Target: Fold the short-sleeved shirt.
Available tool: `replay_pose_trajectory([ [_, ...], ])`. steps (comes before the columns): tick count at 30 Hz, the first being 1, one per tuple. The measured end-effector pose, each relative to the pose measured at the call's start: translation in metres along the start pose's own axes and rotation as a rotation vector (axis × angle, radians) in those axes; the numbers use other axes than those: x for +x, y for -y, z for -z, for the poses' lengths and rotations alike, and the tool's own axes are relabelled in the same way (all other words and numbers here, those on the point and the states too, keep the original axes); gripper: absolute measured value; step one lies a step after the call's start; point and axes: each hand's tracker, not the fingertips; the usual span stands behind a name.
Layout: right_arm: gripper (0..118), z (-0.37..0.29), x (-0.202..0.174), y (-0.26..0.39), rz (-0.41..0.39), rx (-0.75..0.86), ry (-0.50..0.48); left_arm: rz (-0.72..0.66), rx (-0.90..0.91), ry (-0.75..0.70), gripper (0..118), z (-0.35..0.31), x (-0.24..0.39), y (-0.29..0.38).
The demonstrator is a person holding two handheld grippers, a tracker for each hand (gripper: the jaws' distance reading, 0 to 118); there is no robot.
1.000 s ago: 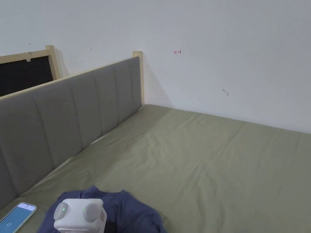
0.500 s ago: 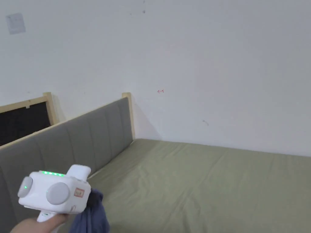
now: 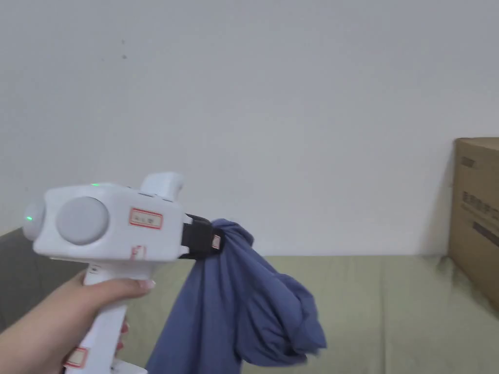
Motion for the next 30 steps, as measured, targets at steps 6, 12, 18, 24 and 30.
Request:
replay_pose_trajectory([
  [6,0,-0.006,0.034,0.010,0.013,-0.014,0.094,-0.200,-0.247,0.187,0,0.154,0.045,0.064],
  [12,0,-0.006,0.057,0.026,0.015,-0.074,0.147,-0.218,-0.528,0.071,0,0.276,0.067,0.194],
  [18,0,0.003,0.061,0.038,0.021,-0.122,0.165,-0.295,-0.693,0.124,70,0.294,0.047,0.246],
  [24,0,0.011,0.046,0.040,0.036,-0.143,0.136,-0.264,-0.458,0.073,117,0.209,0.010,0.215],
  [30,0,0.007,0.023,0.025,0.008,-0.050,0.089,-0.068,0.006,-0.121,62,0.056,0.007,0.221],
])
